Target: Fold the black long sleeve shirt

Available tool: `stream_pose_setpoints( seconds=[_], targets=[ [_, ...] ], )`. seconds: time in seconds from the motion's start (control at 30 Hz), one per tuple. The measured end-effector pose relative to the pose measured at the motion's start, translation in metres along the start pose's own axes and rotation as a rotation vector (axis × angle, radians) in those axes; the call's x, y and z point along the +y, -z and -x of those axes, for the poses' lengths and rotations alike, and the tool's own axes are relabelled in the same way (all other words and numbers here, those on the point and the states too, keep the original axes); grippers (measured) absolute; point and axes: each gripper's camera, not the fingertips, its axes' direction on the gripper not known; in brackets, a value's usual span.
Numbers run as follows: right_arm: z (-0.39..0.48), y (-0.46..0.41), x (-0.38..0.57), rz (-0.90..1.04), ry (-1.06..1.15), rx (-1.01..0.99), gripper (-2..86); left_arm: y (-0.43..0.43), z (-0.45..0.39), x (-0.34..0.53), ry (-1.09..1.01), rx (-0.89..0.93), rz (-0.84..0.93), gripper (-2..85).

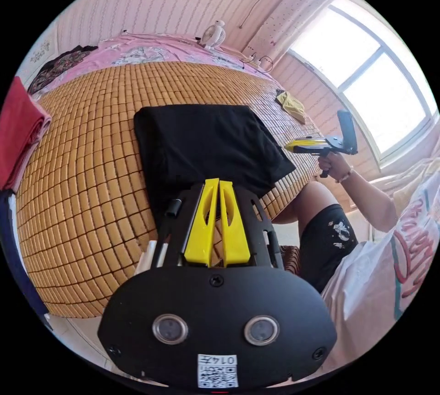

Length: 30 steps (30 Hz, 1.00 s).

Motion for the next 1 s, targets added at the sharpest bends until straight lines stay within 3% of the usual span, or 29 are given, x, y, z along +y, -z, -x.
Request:
stream_pose_setpoints(
  seconds=[0.13, 0.27, 0.37, 0.5, 0.63, 0.8, 1.0],
  targets=[
    [0.039, -0.038, -0.087, 0.082, 0.168, 0.110, 0.1, -0.067, -0.053, 0.001, -0.085, -0.128, -0.017, -1.0],
    [0.060, -0.081, -0.165, 0.159, 0.240, 0.199, -0.3, -0.124, -0.065, 0.021, -0.128, -0.135, 0.086, -1.0],
    [0.066, -0.145, -0.200, 0.427, 0.313, 0.252, -0.6, -0.143, -0.068, 0.049, -0.204, -0.154, 0.062, -1.0],
    [0.077, -0.163, -0.232, 0.608, 0.379, 0.257, -0.8, -0.150, -0.068, 0.070, -0.256, -0.176, 0.034, -1.0],
    [0.068, -0.167, -0.267, 0.551, 0.350, 0.313, -0.8, -0.158, -0.061, 0.088, -0.253, -0.167, 0.016, -1.0],
    [0.052, -0.197, -0.276, 0.732, 0.379, 0.264, -0.9, -0.165, -0.053, 0.106, -0.252, -0.150, 0.015, -1.0],
    [0.019, -0.188, -0.256, 0.571, 0.266, 0.202, -0.9, -0.162, -0.050, 0.137, -0.247, -0.137, -0.011, -0.9]
  ],
)
